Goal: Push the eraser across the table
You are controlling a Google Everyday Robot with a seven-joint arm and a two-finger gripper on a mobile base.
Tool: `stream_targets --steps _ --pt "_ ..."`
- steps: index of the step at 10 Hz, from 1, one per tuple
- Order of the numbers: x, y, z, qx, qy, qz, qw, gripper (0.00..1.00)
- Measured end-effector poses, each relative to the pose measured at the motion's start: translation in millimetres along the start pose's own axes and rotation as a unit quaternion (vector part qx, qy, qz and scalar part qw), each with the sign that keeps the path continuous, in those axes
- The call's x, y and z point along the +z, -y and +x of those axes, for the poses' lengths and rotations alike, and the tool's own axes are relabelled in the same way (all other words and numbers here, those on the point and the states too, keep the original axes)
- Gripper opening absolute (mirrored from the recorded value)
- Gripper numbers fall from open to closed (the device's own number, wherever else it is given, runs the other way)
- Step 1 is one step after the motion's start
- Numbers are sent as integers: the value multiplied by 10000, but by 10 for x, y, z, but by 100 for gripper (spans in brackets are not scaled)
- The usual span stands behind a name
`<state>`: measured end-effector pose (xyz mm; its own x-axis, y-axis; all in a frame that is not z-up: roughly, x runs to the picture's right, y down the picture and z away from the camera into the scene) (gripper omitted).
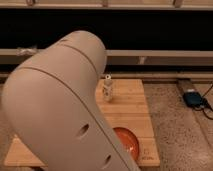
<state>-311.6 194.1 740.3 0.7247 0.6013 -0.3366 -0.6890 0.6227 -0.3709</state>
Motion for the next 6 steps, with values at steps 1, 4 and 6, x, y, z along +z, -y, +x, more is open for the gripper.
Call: stream_targets --steps 1,4,6 --pt "47 -60 0 -80 -1 49 10000 80" --pt "302 -258 -38 -316 -149 190 9992 80" --pt "430 -262 -66 -357 -269 287 9986 80"
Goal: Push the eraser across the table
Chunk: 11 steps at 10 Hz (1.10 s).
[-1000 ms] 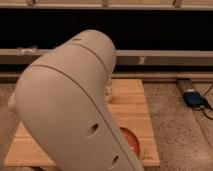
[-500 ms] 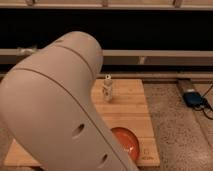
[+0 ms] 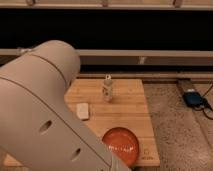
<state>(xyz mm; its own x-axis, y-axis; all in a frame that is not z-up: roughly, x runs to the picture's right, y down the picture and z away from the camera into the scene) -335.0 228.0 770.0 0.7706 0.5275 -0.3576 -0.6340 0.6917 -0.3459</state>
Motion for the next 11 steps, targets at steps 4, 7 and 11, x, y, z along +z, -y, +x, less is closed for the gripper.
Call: stream_targets --steps 4,7,11 --pt "198 139 -105 108 -204 167 9996 80" --pt "258 234 -151 193 -277 237 9991 80" --pt "289 502 -197 459 -302 313 9980 80"
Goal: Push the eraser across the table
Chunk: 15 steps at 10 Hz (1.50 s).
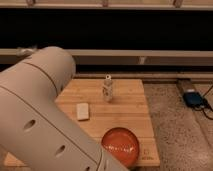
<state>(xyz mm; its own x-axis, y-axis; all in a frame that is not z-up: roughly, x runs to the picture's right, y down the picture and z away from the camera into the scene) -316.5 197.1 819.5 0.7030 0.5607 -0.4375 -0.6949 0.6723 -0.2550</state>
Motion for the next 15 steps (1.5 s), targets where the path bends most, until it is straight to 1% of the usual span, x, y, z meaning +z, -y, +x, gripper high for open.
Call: stream_targets --steps 3,7,9,12,13,15 --pt "40 245 -77 212 -27 59 9998 80" --pt "151 504 -148 451 -168 163 9987 80" --pt "164 586 -146 551 -190 159 9982 80" --pt "44 612 -28 693 -178 -12 9974 80" --pt "10 568 18 736 -187 -75 9971 80" --pt "-52 405 162 868 -250 -197 9957 80"
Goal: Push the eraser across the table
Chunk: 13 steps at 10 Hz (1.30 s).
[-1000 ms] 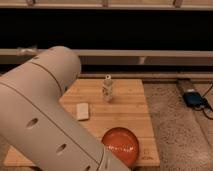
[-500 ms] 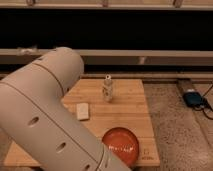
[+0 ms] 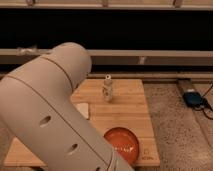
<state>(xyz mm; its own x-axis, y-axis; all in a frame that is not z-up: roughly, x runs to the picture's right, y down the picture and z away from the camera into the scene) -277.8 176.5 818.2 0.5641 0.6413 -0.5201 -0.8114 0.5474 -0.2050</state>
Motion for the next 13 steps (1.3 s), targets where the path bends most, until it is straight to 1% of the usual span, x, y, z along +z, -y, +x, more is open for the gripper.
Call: stream_targets --steps 2,3,4,5,6,7,9,11,12,13 --pt "-1 -116 161 101 -115 -98 9998 80" --pt "-7 -217 246 84 -167 -118 9998 80" --pt "-11 -312 305 62 -205 -147 9997 77" --pt "-14 -460 393 -11 -264 -167 9995 66" --pt "-13 -520 432 -39 -303 -185 9994 58" --pt "-4 -557 456 -49 -349 -212 9992 48" --pt "23 -584 489 -82 -455 -272 9986 28" --pt "99 -546 487 -31 -628 -327 9975 8" --pt "149 -487 467 28 -719 -359 9968 1" --pt "186 -435 451 76 -779 -380 9962 0"
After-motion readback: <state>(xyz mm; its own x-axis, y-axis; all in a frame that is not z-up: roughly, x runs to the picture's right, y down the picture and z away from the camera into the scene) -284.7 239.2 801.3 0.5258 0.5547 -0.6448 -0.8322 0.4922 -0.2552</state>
